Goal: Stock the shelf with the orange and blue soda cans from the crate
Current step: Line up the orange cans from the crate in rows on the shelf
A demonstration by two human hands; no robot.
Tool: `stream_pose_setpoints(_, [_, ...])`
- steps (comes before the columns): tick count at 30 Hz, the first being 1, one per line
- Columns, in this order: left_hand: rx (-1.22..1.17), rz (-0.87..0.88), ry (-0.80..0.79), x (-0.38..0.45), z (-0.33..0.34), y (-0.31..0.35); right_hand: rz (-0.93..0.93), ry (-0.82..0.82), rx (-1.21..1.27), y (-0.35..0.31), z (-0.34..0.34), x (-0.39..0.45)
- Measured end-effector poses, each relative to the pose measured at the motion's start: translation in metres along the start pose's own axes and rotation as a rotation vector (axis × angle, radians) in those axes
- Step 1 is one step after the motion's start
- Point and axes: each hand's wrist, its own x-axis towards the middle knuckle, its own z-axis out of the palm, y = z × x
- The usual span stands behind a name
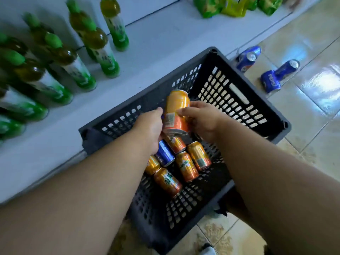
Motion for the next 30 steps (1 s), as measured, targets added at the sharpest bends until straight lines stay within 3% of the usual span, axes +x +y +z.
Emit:
stream_pose_setpoints(3, [-0.034, 0.064, -0.145, -0.049, -0.008, 0.021, -0.117, -0.133, 0.222, -0.016, 0.021, -0.046])
stream_pose_setpoints(8, [-0.080, 0.208, -0.262, -0.124, -0.023, 0.049, -0.339, -0.032, 0.365, -0.036, 0.064, -0.117])
stream_pose_setpoints(14, [-0.286, 0.396, -0.333, -0.200, -0.043, 0.073, -0.639, 0.192, 0.163, -0.075, 0.120, -0.199])
stream_pose_setpoints(18, [-0.445, 0.497, -0.402, -0.238, -0.065, 0.100, -0.778, 0.122, 0.090, -0.101, 0.147, -0.228])
stream_pose_setpoints(24, [-0.591, 0.504, -0.407, -0.258, -0.091, 0.120, -0.847, 0.064, -0.128, -0.124, 0.179, -0.239])
stream_pose_setpoints(30, [-0.855, 0.597, -0.529, -0.269, -0.104, 0.141, -1.067, 0.320, -0.250, -0.157, 0.223, -0.245])
